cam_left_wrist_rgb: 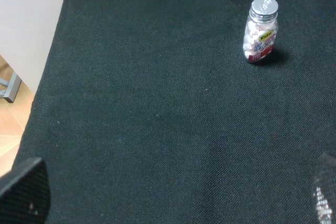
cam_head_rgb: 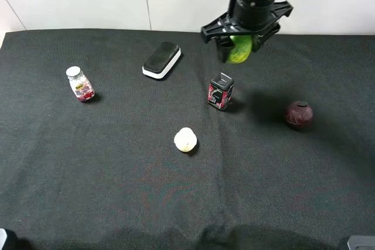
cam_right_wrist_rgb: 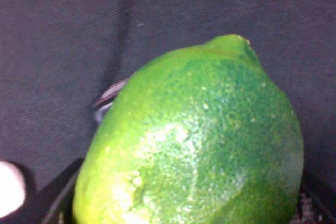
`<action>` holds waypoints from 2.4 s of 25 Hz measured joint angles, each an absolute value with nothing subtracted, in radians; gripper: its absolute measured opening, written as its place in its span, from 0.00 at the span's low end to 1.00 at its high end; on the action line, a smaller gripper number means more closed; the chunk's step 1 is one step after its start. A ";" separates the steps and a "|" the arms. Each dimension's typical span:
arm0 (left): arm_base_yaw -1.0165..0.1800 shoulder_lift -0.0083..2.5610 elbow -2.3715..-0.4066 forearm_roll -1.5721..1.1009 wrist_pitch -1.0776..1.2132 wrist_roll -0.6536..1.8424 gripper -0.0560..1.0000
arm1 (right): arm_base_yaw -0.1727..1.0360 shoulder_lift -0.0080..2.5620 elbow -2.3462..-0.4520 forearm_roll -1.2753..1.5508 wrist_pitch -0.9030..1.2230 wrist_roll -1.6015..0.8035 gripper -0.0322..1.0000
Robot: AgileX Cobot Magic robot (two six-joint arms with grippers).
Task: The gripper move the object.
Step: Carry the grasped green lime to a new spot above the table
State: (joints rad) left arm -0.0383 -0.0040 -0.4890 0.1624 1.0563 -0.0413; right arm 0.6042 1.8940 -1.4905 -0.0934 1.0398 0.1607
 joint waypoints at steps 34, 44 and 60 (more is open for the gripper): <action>-0.038 -0.004 -0.489 0.162 1.056 -0.041 1.00 | 1.007 1.937 -1.694 0.015 1.058 0.234 0.51; -0.038 -0.004 -0.489 0.162 1.056 -0.041 1.00 | 1.007 2.039 -1.762 0.033 1.011 0.230 0.51; -0.038 -0.004 -0.489 0.162 1.056 -0.041 1.00 | 1.007 2.168 -1.824 0.086 0.864 0.224 0.51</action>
State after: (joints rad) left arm -0.0383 -0.0040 -0.4890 0.1624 1.0563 -0.0413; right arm 1.0067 2.1675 -1.8243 0.0864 0.8642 0.2243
